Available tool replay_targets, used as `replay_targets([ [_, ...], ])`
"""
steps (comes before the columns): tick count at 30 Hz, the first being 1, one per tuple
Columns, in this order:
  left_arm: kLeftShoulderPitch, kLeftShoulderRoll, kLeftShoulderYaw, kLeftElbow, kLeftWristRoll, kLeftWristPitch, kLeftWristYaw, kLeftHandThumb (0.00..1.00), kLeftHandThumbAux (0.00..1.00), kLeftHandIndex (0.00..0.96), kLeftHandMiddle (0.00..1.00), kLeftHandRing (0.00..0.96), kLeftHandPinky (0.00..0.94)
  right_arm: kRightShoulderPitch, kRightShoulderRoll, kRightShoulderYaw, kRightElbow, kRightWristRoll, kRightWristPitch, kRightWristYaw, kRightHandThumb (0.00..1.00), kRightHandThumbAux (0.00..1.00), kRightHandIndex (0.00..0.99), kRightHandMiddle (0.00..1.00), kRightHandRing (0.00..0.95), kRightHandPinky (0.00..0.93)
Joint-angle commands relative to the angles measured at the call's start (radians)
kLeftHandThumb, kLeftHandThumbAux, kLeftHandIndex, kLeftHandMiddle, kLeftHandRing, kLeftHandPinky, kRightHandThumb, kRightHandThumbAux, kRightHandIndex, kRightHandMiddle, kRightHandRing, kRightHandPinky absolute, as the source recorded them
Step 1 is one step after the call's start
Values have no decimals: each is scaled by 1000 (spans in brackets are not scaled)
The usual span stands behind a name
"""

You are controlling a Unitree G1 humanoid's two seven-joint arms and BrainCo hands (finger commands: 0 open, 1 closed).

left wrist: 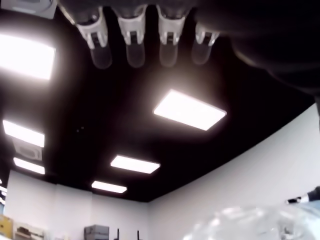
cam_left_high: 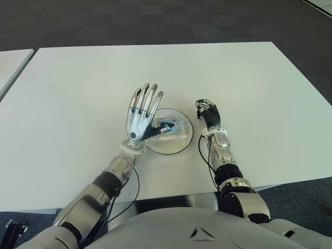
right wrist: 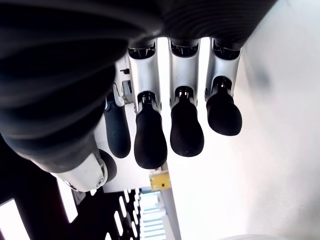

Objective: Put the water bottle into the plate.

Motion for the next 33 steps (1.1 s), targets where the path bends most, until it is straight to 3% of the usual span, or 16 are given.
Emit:
replay_targets([
  [1, -28, -17, 7, 47, -17, -17, 89, 52, 373, 0, 0, 0, 0, 74, 3, -1, 70, 3, 85, -5, 706, 728, 439, 752, 732, 740],
  [9, -36, -20, 16, 61, -66, -59, 106, 40, 420, 0, 0, 0, 0, 78, 1, 3, 64, 0, 88, -6, 705, 728, 439, 753, 733, 742],
  [11, -21, -20, 33, 42, -119, -96, 56, 44, 431, 0, 0, 0, 0, 79, 0, 3, 63, 1, 87, -4, 705, 728, 439, 753, 734, 742],
  [17, 30, -41, 103, -4, -352, -304, -107, 95, 509, 0, 0, 0, 0, 81, 0, 3, 59, 0, 89, -9, 704, 728, 439, 754, 735, 743],
  [23, 65, -32, 229, -31, -631, -432, -375, 146, 575, 0, 0, 0, 0, 82, -1, 8, 55, -5, 97, -9, 704, 728, 439, 753, 734, 743],
  [27, 94, -43, 284, -69, -749, -428, -527, 146, 610, 0, 0, 0, 0, 83, -3, 11, 52, -6, 100, -5, 704, 728, 439, 753, 735, 743],
  [33, 234, -29, 371, -253, -908, -309, -758, 50, 698, 0, 0, 0, 0, 83, -5, 17, 53, -4, 96, 3, 704, 729, 439, 754, 735, 744],
])
